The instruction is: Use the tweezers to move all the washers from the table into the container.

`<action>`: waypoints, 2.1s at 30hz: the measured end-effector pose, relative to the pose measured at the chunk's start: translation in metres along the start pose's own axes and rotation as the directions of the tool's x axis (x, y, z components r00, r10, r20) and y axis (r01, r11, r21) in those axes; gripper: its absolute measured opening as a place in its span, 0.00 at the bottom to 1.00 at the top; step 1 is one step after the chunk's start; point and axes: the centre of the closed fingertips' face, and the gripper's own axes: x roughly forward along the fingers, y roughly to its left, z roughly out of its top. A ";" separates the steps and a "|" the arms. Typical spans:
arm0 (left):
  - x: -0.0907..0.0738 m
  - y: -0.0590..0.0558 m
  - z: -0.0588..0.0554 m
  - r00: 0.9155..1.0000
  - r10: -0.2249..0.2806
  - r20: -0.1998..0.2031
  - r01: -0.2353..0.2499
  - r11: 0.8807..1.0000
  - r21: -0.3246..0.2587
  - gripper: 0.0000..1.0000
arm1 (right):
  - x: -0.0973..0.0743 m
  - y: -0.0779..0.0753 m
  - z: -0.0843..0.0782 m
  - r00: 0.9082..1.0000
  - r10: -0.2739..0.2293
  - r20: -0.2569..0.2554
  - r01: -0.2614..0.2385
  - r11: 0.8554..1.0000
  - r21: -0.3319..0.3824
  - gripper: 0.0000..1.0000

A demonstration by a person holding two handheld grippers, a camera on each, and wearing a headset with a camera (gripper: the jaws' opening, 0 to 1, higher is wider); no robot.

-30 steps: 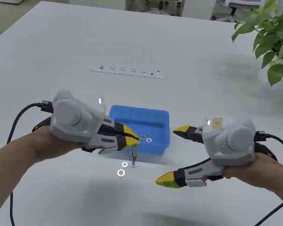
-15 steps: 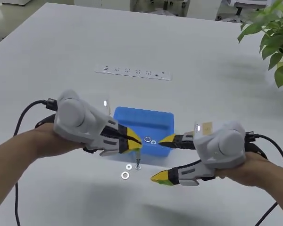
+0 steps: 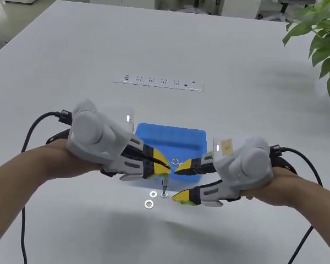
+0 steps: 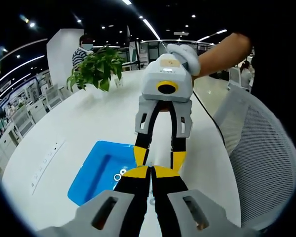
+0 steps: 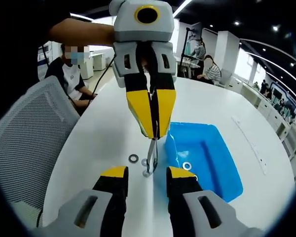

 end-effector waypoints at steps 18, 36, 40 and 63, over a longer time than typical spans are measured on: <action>0.000 0.003 -0.001 1.000 0.000 -0.001 0.000 1.000 -0.012 0.05 | 0.022 -0.006 0.007 0.998 0.067 -0.009 -0.067 0.992 -0.106 0.11; 0.002 0.002 -0.003 1.000 0.003 -0.019 -0.003 1.000 -0.006 0.06 | 0.021 -0.005 0.006 0.997 0.080 -0.008 -0.080 0.997 -0.014 0.07; 0.003 0.002 -0.003 1.000 0.009 -0.022 -0.009 1.000 -0.009 0.06 | 0.021 -0.005 0.006 0.997 0.080 -0.010 -0.080 0.997 -0.009 0.07; -0.013 0.000 -0.001 0.998 0.051 0.044 -0.045 0.992 -0.122 0.29 | 0.010 -0.002 0.013 0.997 0.074 -0.014 -0.074 0.997 0.008 0.07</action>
